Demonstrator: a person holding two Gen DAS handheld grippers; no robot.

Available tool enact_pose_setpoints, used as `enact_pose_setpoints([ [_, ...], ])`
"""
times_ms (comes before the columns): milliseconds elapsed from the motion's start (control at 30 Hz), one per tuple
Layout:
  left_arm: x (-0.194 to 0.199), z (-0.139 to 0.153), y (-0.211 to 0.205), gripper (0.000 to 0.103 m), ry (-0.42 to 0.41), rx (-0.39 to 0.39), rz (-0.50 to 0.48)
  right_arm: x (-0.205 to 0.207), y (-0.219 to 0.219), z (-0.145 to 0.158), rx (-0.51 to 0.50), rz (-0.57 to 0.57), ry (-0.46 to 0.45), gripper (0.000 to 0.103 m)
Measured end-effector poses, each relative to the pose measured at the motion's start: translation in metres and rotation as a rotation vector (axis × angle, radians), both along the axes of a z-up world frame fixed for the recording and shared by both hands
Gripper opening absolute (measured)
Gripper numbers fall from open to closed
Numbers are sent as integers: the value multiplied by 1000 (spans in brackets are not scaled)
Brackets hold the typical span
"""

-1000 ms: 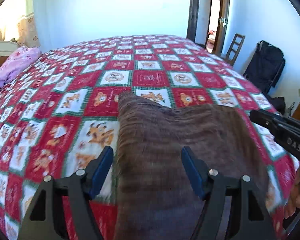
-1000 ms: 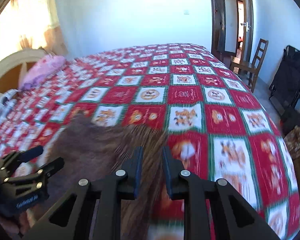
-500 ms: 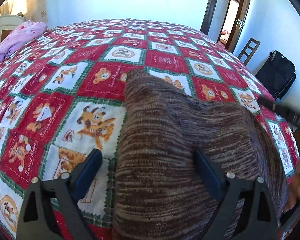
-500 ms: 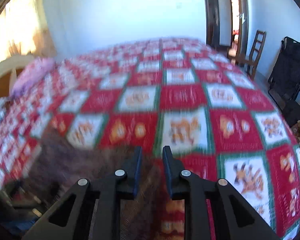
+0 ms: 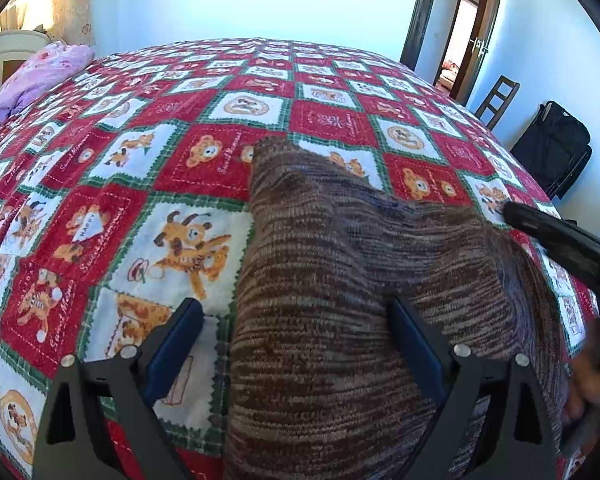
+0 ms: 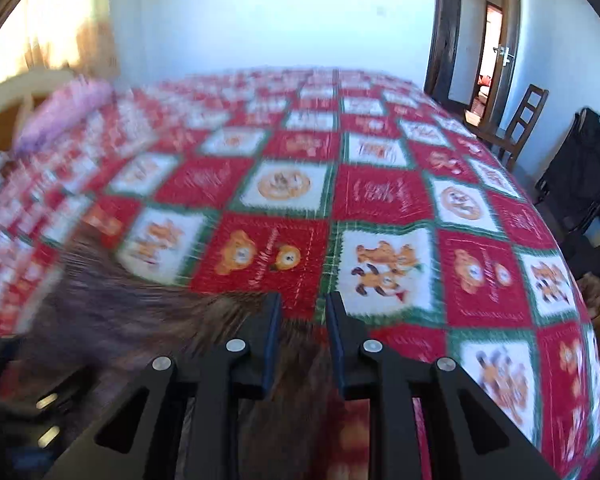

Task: Fold small clothes

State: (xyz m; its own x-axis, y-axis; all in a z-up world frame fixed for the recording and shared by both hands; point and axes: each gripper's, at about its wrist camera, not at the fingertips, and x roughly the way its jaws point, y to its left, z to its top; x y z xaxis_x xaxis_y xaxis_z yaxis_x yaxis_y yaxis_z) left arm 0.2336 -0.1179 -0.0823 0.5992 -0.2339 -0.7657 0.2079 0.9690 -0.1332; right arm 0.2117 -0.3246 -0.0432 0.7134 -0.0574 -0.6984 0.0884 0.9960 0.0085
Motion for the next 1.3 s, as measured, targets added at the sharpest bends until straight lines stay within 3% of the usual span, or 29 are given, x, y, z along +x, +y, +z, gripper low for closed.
enact_pose_setpoints([
  [100,0,0,0,98,-2,5,3,-47,-2,8,45,25,-14,22],
  [200,0,-1,-1,99,-8,18,10,-71,6,-8,43,45,28,22],
  [267,-1,0,-2,100,-16,33,10,-80,10,-29,25,32,51,24],
  [533,-1,0,-2,100,-24,46,13,-82,10,-29,9,1,15,24],
  [667,-1,-1,0,101,-24,45,17,-105,-1,-11,97,-60,-56,25],
  [767,0,-2,1,101,-17,32,17,-126,-10,-9,161,-119,-84,35],
  [867,-1,-2,1,101,-18,29,17,-136,-15,-25,160,-164,-38,36],
  [933,-1,-2,1,101,-18,30,18,-138,-30,-34,273,-186,-20,36],
  [1000,-1,-2,1,101,-19,30,18,-141,-38,-36,322,-206,-38,36],
  [1100,-2,-2,2,101,-17,22,21,-139,-36,-38,323,-198,-32,39],
  [1167,-2,-3,3,101,-10,13,23,-136,-34,-38,327,-175,-33,50],
  [1300,-9,-3,7,102,8,-9,14,-133,-29,-37,312,-156,-25,55],
])
